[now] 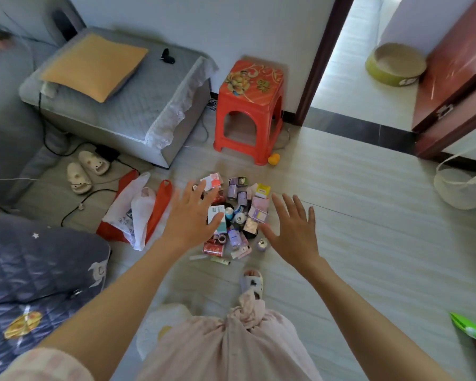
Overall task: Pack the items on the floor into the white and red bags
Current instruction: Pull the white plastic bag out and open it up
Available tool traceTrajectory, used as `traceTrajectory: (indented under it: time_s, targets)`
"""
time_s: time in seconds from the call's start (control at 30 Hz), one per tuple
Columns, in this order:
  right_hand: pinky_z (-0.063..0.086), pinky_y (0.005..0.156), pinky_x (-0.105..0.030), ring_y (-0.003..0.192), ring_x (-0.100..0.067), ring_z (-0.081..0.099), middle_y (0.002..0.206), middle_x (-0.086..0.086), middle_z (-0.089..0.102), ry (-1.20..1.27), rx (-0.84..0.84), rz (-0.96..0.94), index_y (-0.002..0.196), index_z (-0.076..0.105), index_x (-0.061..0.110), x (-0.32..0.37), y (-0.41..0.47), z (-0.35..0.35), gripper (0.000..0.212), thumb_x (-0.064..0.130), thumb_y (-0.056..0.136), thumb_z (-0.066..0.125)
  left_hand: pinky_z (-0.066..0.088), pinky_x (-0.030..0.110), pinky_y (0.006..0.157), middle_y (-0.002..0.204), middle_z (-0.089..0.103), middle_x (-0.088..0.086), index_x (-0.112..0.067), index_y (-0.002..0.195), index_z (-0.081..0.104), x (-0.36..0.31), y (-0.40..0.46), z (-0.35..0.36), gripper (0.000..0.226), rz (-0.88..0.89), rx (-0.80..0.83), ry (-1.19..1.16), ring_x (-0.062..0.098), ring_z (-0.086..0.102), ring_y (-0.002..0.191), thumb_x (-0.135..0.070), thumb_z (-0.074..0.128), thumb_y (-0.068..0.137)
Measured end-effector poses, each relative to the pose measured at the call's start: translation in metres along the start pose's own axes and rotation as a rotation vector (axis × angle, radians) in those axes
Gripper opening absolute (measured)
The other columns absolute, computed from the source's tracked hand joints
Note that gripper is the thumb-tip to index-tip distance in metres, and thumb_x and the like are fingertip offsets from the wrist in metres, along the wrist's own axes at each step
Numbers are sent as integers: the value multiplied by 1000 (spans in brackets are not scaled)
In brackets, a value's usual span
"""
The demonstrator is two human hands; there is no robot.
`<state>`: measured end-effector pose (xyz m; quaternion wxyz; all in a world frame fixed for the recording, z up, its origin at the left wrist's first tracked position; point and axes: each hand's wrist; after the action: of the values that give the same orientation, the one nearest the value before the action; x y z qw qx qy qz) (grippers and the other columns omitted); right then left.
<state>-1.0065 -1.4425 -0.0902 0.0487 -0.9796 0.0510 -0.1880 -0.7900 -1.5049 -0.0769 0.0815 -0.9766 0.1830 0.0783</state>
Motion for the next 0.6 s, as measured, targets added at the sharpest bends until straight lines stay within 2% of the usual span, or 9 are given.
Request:
traceTrajectory:
  time_s: [0.17, 0.33, 0.47, 0.6]
  targets:
    - [8, 113, -54, 144, -28, 14, 153, -7, 26, -15, 71, -114, 145, 26, 21, 15, 77, 3, 70, 49, 87, 53, 2, 50, 115, 155, 16, 6, -24, 144, 25, 25, 37, -4, 61, -127, 19, -47, 28, 3, 144, -49, 42, 91]
    - [5, 114, -52, 145, -26, 10, 155, -6, 19, -25, 138, -227, 147, 19, 23, 51, 129, 10, 70, 51, 89, 47, 10, 52, 113, 153, 22, 8, -24, 143, 30, 62, 49, -13, 78, -241, -5, -52, 32, 10, 143, -62, 12, 78]
    - [10, 113, -56, 143, -29, 18, 154, -7, 24, -30, 130, -278, 146, 25, 20, 82, 158, 28, 69, 53, 88, 44, 18, 56, 112, 152, 24, 9, -23, 142, 32, 97, 58, -13, 77, -266, 13, -79, 35, 12, 142, -62, 15, 78]
    - [14, 111, -58, 141, -31, 23, 151, -9, 30, -29, 109, -254, 146, 26, 22, 116, 174, 56, 72, 58, 85, 37, 10, 51, 114, 155, 16, 7, -24, 144, 27, 135, 68, -15, 82, -237, 55, -103, 31, 5, 144, -65, 10, 74]
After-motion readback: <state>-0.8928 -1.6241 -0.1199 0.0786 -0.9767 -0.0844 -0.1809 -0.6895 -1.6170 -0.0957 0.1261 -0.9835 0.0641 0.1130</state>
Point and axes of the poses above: each hand's wrist, its own y-axis towards the middle knuckle, its own z-axis out of the palm, x = y × z
